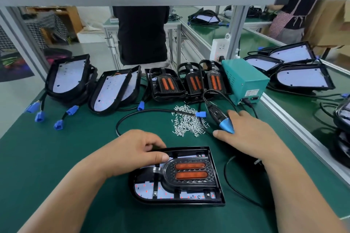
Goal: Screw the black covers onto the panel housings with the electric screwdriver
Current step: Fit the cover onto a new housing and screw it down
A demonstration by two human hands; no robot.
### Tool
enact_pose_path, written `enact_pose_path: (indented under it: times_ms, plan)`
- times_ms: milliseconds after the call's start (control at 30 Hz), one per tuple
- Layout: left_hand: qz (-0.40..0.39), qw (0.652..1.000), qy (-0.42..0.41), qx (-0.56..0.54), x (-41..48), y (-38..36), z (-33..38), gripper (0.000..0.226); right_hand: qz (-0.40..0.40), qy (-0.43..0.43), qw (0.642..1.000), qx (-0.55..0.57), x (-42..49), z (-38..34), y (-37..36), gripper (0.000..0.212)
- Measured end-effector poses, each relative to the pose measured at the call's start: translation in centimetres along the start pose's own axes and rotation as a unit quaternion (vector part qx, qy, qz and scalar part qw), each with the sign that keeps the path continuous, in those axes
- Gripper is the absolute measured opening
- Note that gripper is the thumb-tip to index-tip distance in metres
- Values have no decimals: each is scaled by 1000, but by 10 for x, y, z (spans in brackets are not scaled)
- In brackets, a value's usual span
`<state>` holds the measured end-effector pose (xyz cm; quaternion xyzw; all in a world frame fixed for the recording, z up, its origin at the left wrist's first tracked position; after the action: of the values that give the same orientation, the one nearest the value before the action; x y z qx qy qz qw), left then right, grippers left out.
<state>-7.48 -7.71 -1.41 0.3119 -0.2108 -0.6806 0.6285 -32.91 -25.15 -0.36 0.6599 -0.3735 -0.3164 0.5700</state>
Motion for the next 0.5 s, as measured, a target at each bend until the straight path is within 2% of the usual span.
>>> enact_pose_path:
  times_ms: [167,267,500]
  plan:
    - [6,999,-5,49,-1,1,4,23,10,10,999,39,-3,-2,5,60]
    - [13,999,-12,50,-1,3,6,17,13,11,999,49,-4,-2,8,60]
    - [13,998,-21,56,1,2,5,18,22,4,998,54,-13,-3,19,65]
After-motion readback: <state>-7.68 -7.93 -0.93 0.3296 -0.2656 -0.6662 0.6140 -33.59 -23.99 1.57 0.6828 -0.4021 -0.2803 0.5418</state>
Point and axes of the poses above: each hand's wrist, its own x-axis towards the middle knuckle, its own y-axis out of the back of the hand, z = x × y, the point moved 7 cm from there along x, towards the middle knuckle, and after that the axes turned 1 degree about -z, right-handed, at the moved point
